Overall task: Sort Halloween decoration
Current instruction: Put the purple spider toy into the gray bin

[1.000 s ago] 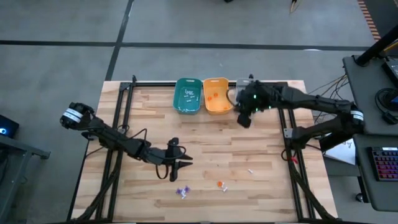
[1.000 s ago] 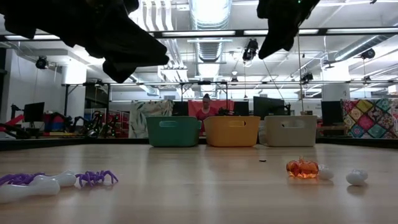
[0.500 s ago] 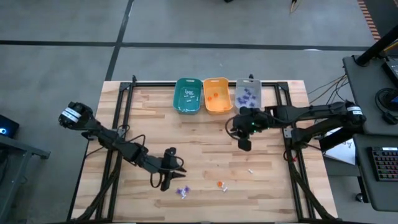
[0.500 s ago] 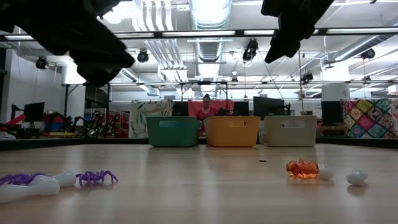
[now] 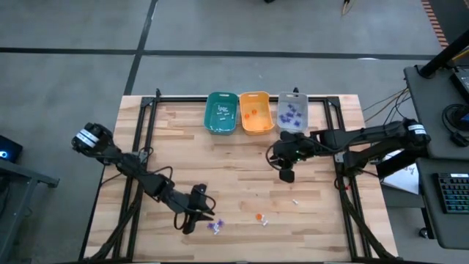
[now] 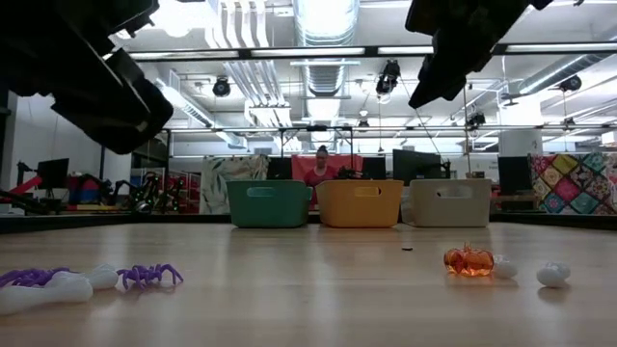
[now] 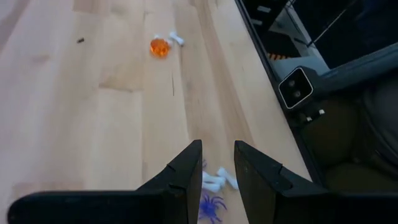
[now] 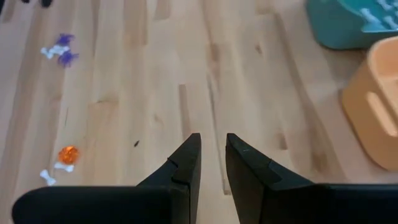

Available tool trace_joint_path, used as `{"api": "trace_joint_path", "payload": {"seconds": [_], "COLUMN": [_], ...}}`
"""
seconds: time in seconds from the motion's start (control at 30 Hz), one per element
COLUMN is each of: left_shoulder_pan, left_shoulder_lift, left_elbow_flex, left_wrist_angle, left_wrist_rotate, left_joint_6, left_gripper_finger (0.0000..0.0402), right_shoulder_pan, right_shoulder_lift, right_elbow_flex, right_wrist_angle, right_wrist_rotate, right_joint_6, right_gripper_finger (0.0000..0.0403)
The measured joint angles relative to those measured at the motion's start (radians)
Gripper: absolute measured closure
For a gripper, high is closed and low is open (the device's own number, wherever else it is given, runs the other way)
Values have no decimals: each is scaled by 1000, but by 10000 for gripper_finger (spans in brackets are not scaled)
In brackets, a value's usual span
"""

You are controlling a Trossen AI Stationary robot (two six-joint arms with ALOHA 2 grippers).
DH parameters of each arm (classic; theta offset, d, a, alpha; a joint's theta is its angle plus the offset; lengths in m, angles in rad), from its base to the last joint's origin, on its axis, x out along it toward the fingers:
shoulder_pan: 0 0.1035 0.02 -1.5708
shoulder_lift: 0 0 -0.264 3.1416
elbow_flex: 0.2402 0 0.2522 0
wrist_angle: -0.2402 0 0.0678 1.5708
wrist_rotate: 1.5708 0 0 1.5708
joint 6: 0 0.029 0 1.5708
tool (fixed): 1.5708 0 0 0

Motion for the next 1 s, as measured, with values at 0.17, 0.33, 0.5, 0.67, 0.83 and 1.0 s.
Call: {"api": "trace_joint_path", "payload": {"seconds": [0.17, 0.33, 0.5, 0.67, 0.83, 1.0], "left_shoulder_pan": [-3, -9, -20, -40, -44, -45], "left_shoulder_lift": [12, 13, 13, 13, 13, 43], "left_elbow_flex": [0, 0, 0, 0, 0, 0], "left_wrist_angle": [0, -3, -11, -37, -58, -59], "left_wrist_rotate": [0, 14, 58, 57, 30, 18], "left_joint_6": [-46, -38, 9, 85, 124, 148], "left_gripper_finger": [325, 325, 320, 276, 211, 171], "right_shoulder_pan": [51, 106, 132, 133, 133, 133], "right_shoulder_lift": [0, 0, 0, 0, 0, 0], "right_elbow_flex": [-61, -161, -220, -244, -246, -246], "right_wrist_angle": [92, 288, 367, 400, 405, 404], "right_wrist_rotate": [-1, -3, -2, -2, -2, -2], "right_joint_6": [-28, -80, -82, -56, -48, -29], "right_gripper_finger": [340, 339, 343, 343, 342, 344]}}
